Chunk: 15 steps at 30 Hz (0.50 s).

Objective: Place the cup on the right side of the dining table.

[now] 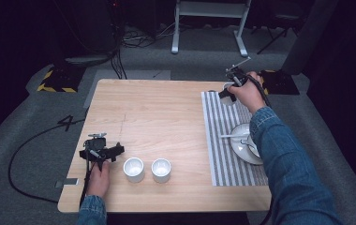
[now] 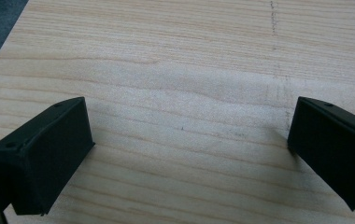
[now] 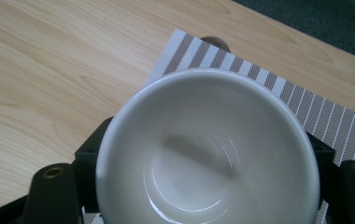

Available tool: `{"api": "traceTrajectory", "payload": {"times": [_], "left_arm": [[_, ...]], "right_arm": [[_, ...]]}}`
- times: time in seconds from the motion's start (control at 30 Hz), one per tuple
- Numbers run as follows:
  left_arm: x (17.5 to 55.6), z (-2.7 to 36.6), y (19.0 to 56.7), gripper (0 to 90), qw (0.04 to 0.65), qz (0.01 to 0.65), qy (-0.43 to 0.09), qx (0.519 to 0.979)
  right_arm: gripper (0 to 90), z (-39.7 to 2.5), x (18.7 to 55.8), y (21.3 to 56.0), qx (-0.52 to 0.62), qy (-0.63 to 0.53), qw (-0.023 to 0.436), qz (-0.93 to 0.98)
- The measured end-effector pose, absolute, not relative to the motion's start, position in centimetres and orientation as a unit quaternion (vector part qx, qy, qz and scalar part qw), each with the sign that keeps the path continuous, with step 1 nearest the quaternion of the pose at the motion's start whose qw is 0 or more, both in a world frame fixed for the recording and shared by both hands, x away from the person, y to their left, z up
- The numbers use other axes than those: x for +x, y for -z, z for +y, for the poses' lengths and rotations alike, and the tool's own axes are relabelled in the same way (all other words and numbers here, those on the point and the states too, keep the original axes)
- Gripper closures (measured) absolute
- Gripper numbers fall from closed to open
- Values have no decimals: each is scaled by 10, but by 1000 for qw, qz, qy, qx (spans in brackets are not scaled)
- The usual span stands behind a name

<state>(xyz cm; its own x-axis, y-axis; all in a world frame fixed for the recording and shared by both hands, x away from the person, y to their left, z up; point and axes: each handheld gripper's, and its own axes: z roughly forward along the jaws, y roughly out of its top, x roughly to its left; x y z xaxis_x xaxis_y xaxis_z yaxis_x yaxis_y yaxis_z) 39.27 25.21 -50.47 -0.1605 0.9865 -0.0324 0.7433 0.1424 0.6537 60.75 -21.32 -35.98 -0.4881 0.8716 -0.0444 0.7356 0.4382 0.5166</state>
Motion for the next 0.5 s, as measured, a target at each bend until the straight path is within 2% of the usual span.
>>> {"api": "traceTrajectory", "payload": {"times": [0.5], "left_arm": [[393,252,505,1,238,717,-256,603]], "right_arm": [[273,-231,626,415,531,-197,125,815]]}}
